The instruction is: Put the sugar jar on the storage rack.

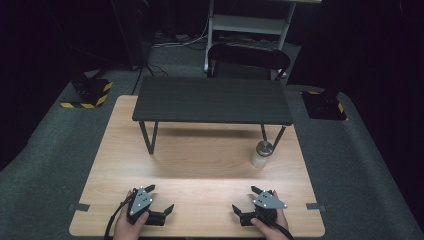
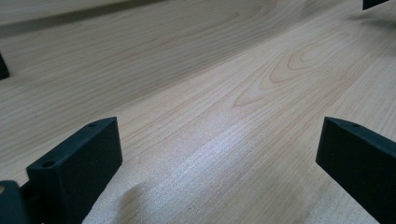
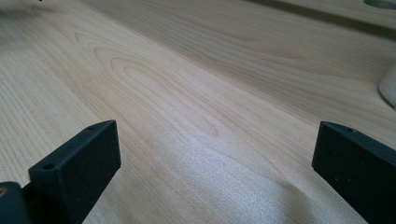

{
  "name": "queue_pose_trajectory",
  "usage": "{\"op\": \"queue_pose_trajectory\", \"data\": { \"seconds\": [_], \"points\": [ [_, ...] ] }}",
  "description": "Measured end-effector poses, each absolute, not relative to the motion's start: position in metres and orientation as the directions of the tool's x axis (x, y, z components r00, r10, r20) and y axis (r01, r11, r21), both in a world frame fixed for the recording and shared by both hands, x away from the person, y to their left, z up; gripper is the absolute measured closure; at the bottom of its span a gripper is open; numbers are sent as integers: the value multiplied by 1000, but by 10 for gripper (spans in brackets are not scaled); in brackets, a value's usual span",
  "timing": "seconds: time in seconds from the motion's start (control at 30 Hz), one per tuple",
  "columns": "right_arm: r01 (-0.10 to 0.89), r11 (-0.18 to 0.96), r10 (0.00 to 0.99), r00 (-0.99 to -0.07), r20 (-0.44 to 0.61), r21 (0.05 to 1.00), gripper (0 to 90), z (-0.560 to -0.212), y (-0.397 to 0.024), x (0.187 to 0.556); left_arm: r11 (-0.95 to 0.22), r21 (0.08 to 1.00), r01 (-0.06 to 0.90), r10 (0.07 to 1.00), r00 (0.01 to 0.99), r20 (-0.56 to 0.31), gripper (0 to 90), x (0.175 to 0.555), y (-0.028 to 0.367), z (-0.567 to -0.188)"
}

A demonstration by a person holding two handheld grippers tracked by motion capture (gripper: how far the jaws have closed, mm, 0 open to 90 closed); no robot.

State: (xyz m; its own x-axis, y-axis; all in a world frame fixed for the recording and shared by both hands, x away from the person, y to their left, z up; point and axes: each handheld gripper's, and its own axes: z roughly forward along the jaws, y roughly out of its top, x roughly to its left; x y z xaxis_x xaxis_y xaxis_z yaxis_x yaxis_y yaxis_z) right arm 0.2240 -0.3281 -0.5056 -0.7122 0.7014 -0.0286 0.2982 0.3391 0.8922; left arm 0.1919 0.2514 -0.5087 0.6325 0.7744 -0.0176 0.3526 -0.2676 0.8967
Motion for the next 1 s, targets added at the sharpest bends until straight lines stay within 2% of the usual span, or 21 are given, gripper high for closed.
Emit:
{"op": "queue_pose_trajectory", "data": {
  "seconds": [0.77,1.0],
  "points": [
    [303,340,699,-715,-24,890,0,-505,-328,225,-282,893,351,770,637,-7,5,192,251,-507],
    [281,292,704,-710,-6,914,0,-510,-335,222,-284,890,356,764,645,-15,5,194,252,-507]
  ]
}}
